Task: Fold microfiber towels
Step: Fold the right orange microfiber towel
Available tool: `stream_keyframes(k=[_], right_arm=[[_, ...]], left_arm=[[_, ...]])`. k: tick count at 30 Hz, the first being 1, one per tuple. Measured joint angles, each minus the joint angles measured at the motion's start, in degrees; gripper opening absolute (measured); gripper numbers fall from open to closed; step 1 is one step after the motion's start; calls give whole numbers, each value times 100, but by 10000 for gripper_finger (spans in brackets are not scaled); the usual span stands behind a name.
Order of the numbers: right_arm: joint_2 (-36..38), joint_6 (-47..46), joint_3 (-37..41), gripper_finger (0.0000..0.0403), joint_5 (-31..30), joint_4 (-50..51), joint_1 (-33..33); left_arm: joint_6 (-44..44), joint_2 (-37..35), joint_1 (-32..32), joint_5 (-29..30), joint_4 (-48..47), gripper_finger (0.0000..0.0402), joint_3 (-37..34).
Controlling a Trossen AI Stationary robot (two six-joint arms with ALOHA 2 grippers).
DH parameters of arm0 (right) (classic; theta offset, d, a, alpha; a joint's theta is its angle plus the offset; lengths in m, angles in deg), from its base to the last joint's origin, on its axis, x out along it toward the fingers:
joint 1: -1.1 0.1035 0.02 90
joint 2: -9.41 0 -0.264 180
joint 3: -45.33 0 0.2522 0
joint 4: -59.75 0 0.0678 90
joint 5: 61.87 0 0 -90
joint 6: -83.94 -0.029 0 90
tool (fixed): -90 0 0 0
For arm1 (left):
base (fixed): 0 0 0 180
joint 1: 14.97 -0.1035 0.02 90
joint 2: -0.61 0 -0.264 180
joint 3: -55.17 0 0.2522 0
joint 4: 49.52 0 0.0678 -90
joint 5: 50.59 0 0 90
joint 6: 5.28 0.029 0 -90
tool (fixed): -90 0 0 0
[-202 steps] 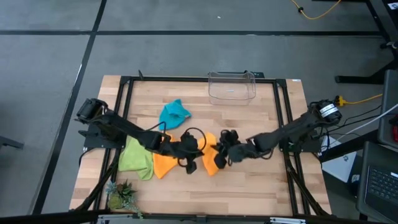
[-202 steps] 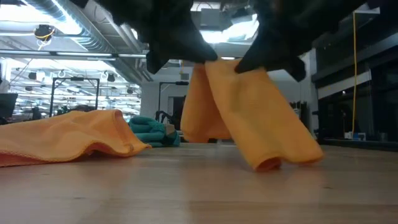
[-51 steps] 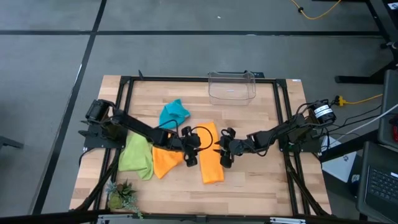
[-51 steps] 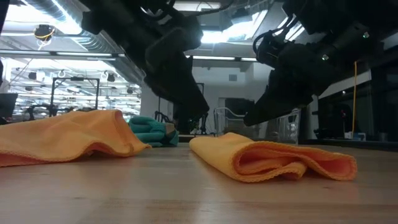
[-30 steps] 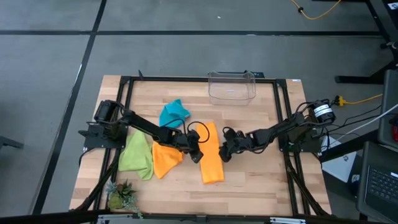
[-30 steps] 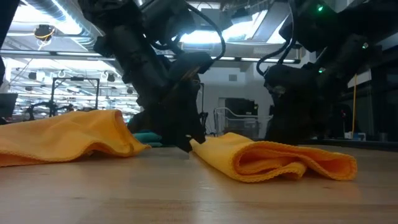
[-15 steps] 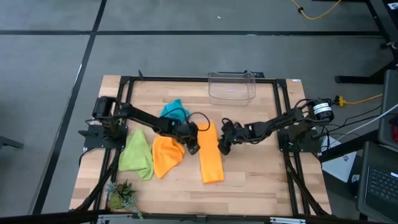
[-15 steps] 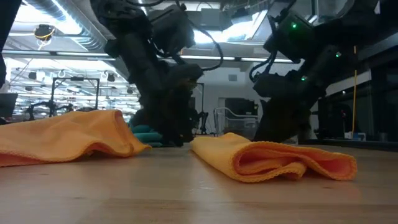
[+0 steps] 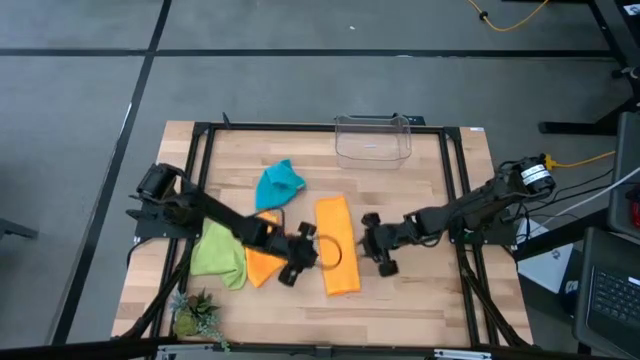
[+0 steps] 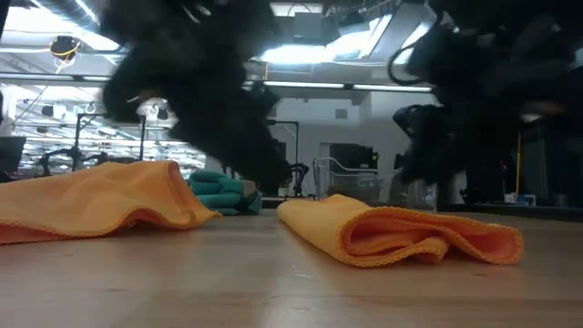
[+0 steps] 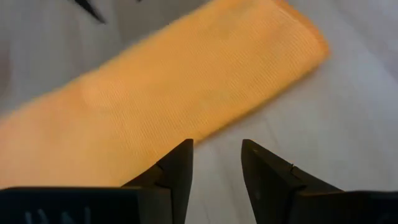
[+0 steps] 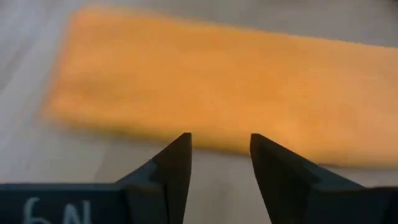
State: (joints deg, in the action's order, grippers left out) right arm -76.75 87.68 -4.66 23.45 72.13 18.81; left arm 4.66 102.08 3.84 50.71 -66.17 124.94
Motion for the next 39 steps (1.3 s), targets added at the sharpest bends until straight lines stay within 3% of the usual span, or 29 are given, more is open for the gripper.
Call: stream_keyframes(k=[4,6,13,21,26,32,39], right_arm=[[-3,950,0,166,81,70,290],[-6,1202,-18,166,-290,72,418],[-131,2387,-129,166,-1621,75,941],[-649,2835,-133,166,-1725,-234,1316],[-854,2844,-214,166,-2125,-298,1429],[-1060,2977,-349,166,-2108,-306,1445],[-1296,3323,-353,166,-2162,-345,1448]], left_arm=[[1403,-9,301,1454,129,128,10],[1906,-9,366,1812,361,128,9],[2648,-11,465,1852,663,128,13],[3569,298,696,1854,767,128,15],[3617,782,767,1848,911,128,15],[4161,1339,748,2017,1376,128,204],[4176,1447,719,2162,1282,128,498]])
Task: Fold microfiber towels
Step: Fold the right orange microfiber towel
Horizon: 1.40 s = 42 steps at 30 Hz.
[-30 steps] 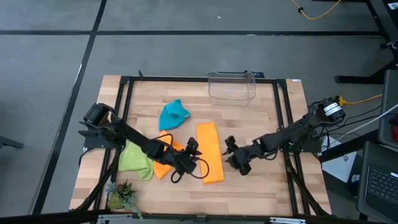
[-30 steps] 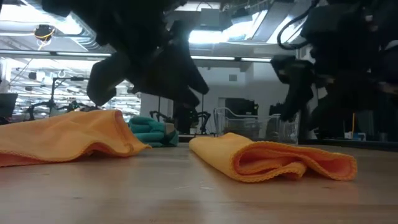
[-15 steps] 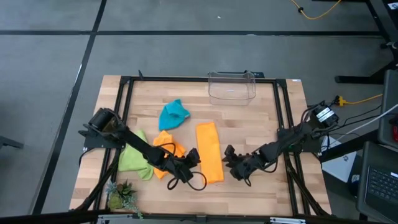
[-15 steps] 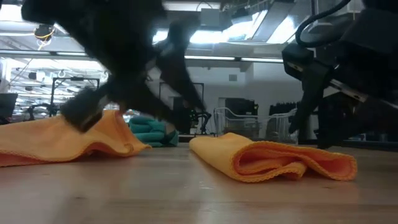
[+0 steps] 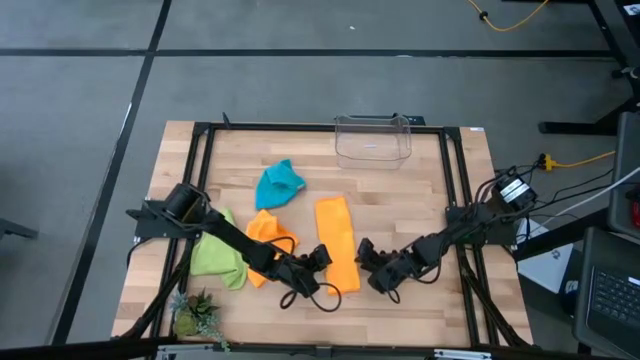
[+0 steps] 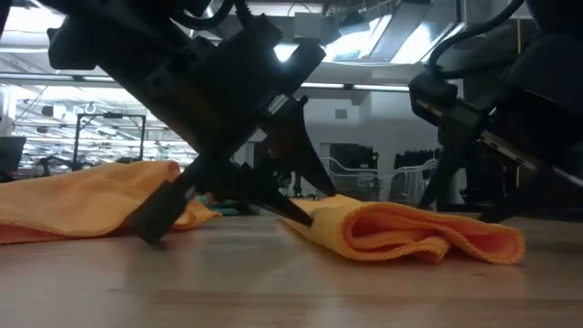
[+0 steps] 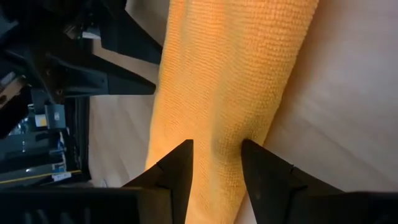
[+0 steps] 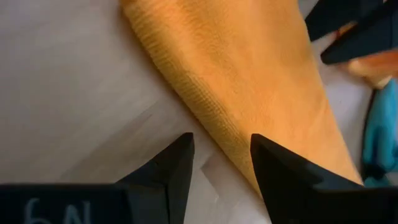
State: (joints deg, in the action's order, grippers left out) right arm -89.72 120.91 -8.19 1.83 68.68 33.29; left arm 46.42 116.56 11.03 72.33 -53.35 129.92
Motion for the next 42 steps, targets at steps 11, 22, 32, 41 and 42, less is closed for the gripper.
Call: stream_keyframes(k=[11,22,32,41,42], right_arm=[[-53,513,-6,166,10,-38,0],[-64,579,5,166,131,-155,-16],[-78,581,18,166,224,-368,-83],[-82,581,18,166,703,-608,-335],[-86,581,18,166,723,-660,-358]], left_arm=[[-159,-13,146,-37,-646,127,46],[-469,-11,-17,-711,-597,127,29],[-507,-7,-133,-703,-432,142,25],[-674,2,-177,-845,-152,182,29],[-677,0,-177,-854,-150,184,26]])
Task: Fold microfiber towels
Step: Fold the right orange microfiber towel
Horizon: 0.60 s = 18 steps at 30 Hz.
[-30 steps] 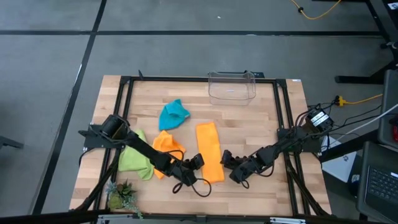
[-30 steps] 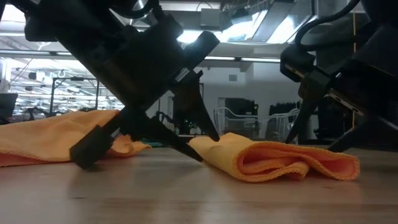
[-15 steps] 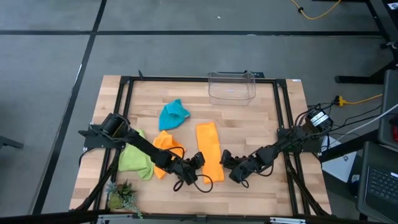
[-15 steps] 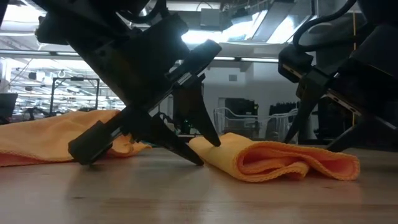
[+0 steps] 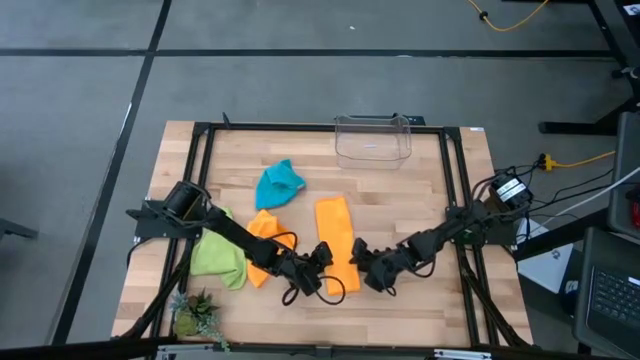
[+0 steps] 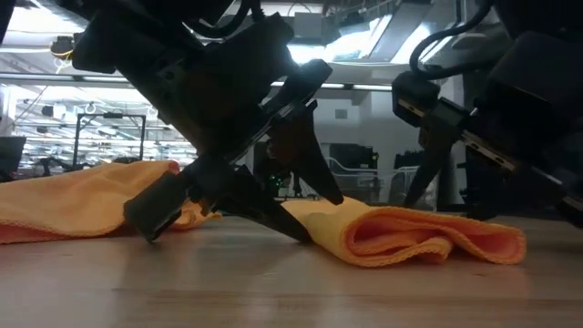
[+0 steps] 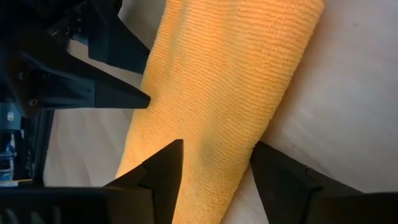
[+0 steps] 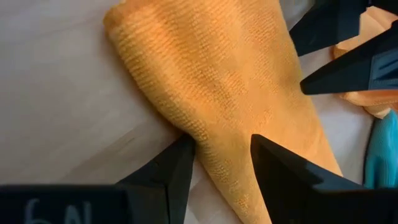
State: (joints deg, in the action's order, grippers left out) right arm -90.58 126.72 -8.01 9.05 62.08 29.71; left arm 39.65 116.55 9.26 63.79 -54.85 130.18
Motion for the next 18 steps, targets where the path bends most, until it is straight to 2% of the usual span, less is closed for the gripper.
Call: stream_keyframes(k=[7,18], right_arm=[[-32,-2,-8,166,503,-81,-160],[-275,632,-13,166,317,-631,-218]], left_arm=[[-2,0,-32,-25,-5,185,0],[25,-2,-125,-195,-15,184,0]])
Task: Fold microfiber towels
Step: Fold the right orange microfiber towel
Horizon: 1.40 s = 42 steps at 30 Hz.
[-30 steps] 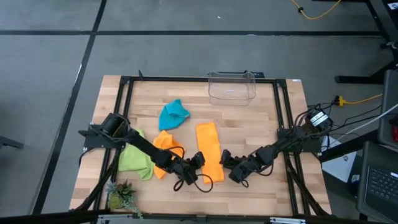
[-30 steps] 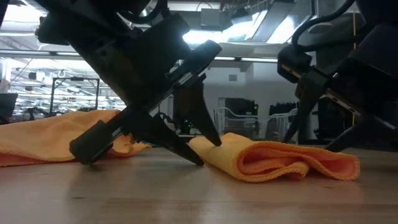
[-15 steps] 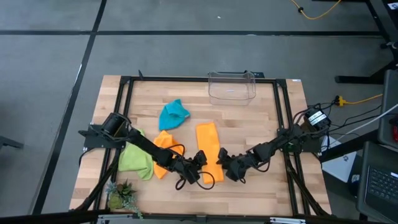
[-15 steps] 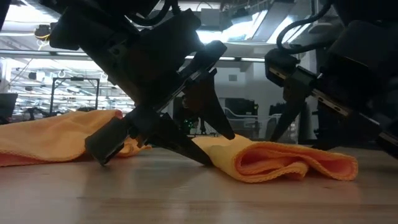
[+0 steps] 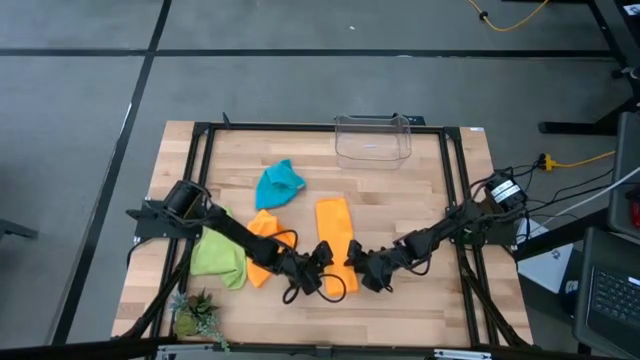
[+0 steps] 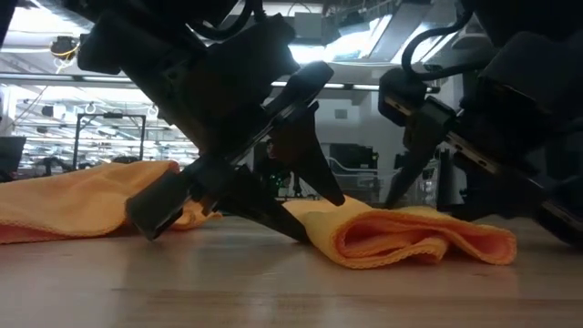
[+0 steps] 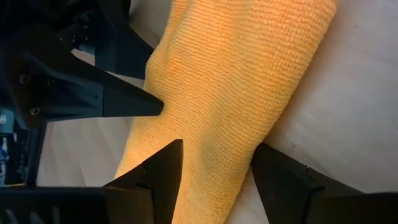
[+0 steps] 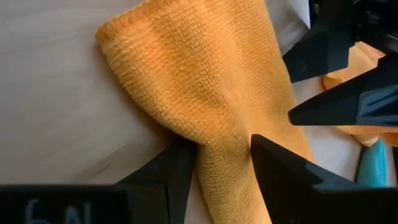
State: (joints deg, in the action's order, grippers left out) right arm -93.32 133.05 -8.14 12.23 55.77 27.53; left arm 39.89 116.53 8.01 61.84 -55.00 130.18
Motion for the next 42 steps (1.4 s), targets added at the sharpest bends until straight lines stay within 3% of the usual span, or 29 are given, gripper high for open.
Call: stream_keyframes(k=[9,20,25,34,42], right_arm=[[-3,-100,0,155,80,14,-49],[-12,-722,9,51,262,60,-73],[-14,-1788,11,10,323,43,-73],[8,-3352,15,6,223,-133,-69],[19,-5769,8,6,561,-141,-192]], left_arm=[[-704,2,-85,-198,0,171,0],[-2296,17,-174,-704,-20,57,-2],[-2756,17,-201,-858,-136,6,6],[-3367,1,-340,-1181,-139,1,4],[-4531,-126,-378,-1320,-266,0,-7]])
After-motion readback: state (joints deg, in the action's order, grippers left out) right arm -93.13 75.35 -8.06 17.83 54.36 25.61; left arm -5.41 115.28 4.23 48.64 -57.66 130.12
